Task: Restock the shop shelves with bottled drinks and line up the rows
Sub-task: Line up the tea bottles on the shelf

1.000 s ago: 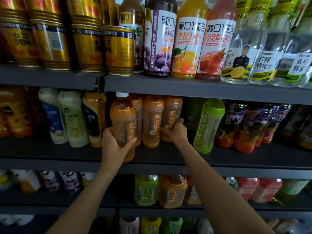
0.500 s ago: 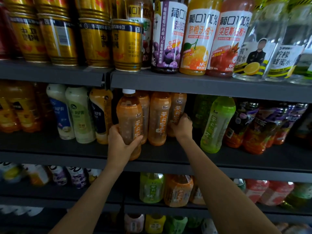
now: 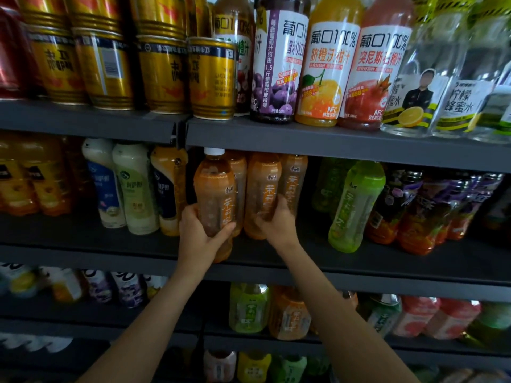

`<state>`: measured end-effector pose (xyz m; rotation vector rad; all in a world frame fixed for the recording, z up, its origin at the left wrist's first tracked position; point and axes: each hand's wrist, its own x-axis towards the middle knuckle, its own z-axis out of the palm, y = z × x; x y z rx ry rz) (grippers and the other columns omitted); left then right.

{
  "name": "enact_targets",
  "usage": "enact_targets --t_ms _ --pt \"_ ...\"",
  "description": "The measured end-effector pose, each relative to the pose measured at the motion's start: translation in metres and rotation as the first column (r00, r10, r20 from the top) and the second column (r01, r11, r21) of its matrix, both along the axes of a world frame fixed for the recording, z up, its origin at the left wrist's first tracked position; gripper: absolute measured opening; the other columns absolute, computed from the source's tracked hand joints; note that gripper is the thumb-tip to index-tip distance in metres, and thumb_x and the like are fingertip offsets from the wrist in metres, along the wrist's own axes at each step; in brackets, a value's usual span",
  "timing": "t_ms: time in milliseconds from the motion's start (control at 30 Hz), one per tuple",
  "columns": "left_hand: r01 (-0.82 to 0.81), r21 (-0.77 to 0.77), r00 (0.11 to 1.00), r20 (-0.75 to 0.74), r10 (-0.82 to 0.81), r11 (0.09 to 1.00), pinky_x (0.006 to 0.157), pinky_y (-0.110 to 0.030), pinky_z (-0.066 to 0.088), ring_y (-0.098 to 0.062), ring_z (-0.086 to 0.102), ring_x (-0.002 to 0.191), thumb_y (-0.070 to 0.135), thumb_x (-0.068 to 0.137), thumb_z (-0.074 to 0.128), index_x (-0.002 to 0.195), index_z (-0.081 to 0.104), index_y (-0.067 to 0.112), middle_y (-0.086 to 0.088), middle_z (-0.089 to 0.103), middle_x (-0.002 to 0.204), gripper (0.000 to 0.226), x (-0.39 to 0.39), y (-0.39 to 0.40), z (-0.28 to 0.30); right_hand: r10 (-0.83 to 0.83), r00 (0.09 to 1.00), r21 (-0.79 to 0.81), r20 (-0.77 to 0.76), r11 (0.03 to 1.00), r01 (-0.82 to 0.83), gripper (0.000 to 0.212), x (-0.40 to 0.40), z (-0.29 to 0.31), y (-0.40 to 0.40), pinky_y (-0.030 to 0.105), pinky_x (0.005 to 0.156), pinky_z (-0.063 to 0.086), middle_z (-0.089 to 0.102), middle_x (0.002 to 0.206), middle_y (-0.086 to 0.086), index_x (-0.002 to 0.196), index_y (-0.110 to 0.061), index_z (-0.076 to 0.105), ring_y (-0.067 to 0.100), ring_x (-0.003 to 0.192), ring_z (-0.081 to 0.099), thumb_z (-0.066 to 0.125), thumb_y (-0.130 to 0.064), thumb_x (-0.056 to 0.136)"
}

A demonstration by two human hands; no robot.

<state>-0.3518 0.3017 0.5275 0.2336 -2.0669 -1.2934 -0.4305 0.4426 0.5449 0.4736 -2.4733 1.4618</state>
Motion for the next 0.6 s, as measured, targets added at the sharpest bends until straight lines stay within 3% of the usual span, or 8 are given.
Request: enact_targets --t_ms 167,267,400,533,600 --pt "-0.015 -0.002 1.0 0.001 0.015 1.0 0.097 -0.038 0.044 -0.023 0.049 0.116 0.031 0.068 0.079 0.122 0.038 0.014 -0.01 0.05 0.12 0.07 0.001 0.002 0.003 -0.158 0.987 -0.049 -0.021 0.986 0.157 0.057 0.005 -0.003 -0.015 0.033 0.103 0.041 0.051 0.128 0.012 0.124 -0.004 0.043 0.025 0.123 0.048 0.072 -0.017 0.077" --pt "-0.01 0.008 1.0 0.012 0.01 1.0 0.09 -0.028 0.042 -0.021 0.051 0.113 0.026 0.068 0.08 0.119 0.04 0.011 -0.01 0.052 0.119 0.066 0.003 0.004 0.009 -0.149 0.989 -0.036 -0.004 0.988 0.149 0.061 0.006 -0.001 -0.014 0.03 0.101 0.039 0.048 0.131 0.013 0.126 -0.005 0.039 0.024 0.125 0.046 0.073 -0.019 0.077" --pt "0.099 0.023 0.994 0.048 -0.1 0.995 0.091 -0.028 0.043 -0.017 0.053 0.111 0.026 0.069 0.079 0.118 0.041 0.016 -0.005 0.054 0.118 0.063 0.005 0.018 0.014 -0.03 0.998 -0.109 0.062 0.993 0.037 0.069 0.013 0.005 0.021 0.025 0.097 0.038 0.044 0.131 0.005 0.133 -0.01 0.036 0.018 0.122 0.045 0.074 -0.023 0.076" --pt "0.144 -0.023 0.988 0.058 -0.143 0.989 0.093 -0.028 0.042 -0.017 0.05 0.115 0.033 0.067 0.08 0.125 0.04 0.012 -0.005 0.052 0.123 0.074 -0.007 0.058 0.014 0.324 0.918 -0.194 0.227 0.939 -0.283 0.062 0.025 -0.001 0.066 0.024 0.094 0.043 0.049 0.127 0.008 0.13 -0.007 0.037 0.023 0.123 0.048 0.068 0.003 0.078" --pt "0.137 -0.04 0.989 0.069 -0.134 0.99 0.088 -0.023 0.039 -0.019 0.05 0.115 0.033 0.067 0.079 0.122 0.041 0.009 -0.007 0.052 0.121 0.071 -0.016 0.08 0.017 0.392 0.883 -0.168 0.258 0.918 -0.359 0.065 0.027 -0.008 0.077 0.026 0.093 0.047 0.051 0.125 0.005 0.129 -0.012 0.035 0.021 0.12 0.051 0.069 0.004 0.076"
